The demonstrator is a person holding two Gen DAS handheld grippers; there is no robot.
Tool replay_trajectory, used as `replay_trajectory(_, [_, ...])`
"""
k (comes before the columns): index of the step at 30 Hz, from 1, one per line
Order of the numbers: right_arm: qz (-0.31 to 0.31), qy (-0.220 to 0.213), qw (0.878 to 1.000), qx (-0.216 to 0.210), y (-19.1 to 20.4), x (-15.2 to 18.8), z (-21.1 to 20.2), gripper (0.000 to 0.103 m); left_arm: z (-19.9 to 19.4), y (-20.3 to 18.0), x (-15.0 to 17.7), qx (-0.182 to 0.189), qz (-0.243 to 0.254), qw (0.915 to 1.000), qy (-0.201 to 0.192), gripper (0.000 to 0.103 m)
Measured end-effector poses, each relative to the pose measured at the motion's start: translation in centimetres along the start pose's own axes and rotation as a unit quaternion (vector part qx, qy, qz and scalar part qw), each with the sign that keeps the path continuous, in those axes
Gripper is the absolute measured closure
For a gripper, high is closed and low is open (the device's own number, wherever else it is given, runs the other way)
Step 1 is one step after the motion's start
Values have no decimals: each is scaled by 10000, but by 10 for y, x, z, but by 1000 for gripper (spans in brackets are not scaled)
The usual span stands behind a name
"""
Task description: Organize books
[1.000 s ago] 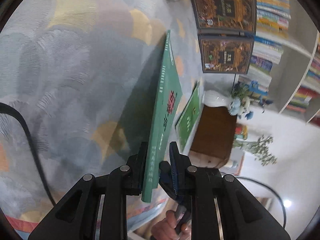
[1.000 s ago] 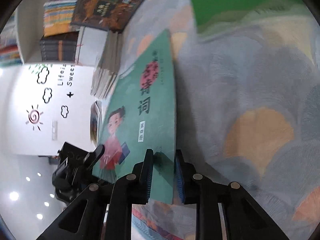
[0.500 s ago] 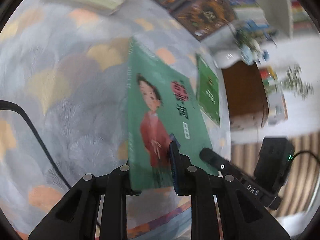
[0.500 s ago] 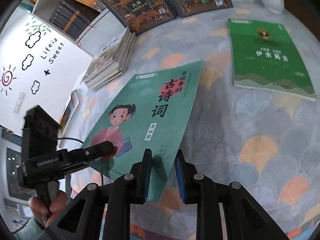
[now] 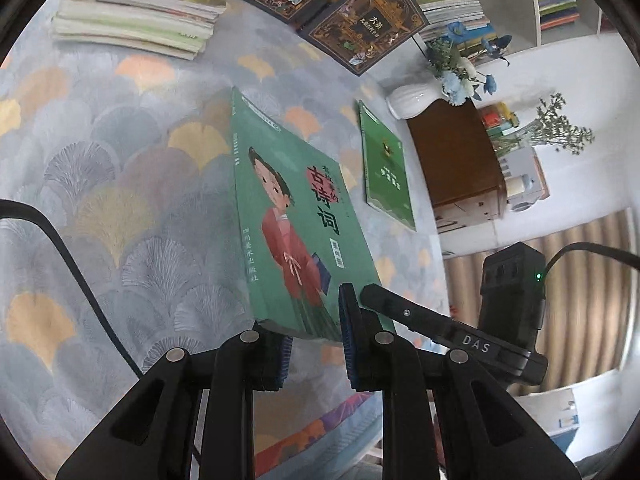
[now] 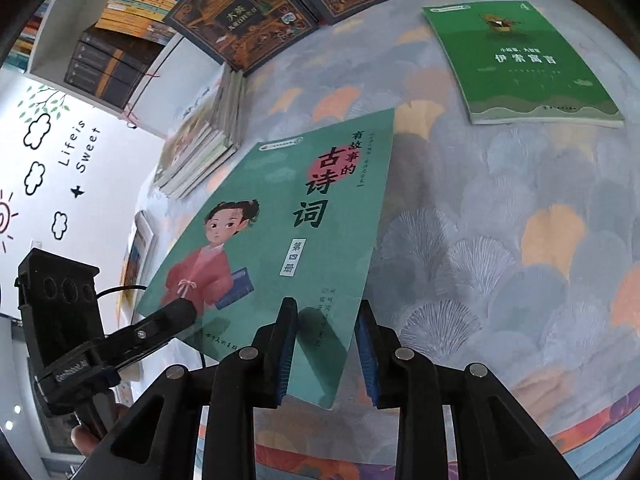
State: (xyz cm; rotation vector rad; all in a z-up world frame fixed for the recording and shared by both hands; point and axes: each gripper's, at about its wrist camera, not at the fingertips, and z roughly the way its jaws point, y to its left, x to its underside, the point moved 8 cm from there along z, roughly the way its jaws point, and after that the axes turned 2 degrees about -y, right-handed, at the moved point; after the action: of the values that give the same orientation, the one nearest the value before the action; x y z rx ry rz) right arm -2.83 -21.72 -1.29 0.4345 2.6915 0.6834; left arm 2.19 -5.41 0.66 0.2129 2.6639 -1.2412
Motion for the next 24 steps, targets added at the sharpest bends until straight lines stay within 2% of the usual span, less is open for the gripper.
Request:
replay_trajectory(4, [-79,-63,9997,234,8,-1,3,75,-3,3,2,-46,145,9999,23,86])
replay_trajectory(7, [-255,-120,9990,359,17,-2,4,75,-10,0,-1,-203,400,9989,-121,86])
replay_trajectory(11, [-935,-195,9923,793,35,-2,3,74,-18,1,-1,-243,485,9984,-183,86])
replay_trajectory(15, [-874,-234,9938,653,37,-4,5,74,-28,8,-5,34,152,9996,-250,86])
replay_trajectory(20, [-679,-303,9963,420,35,-3,3,74,-33,10,-10,9,251,9994,-257,86])
replay_trajectory(22, [-755,-224,9957,491,35,-1,6,73,-32,14,-11,-44,257,9995,-188,86])
replay_trajectory(24, [-973,-84,9925,734,36,0,12,73,-27,21,-6,-138,281,9995,104,86])
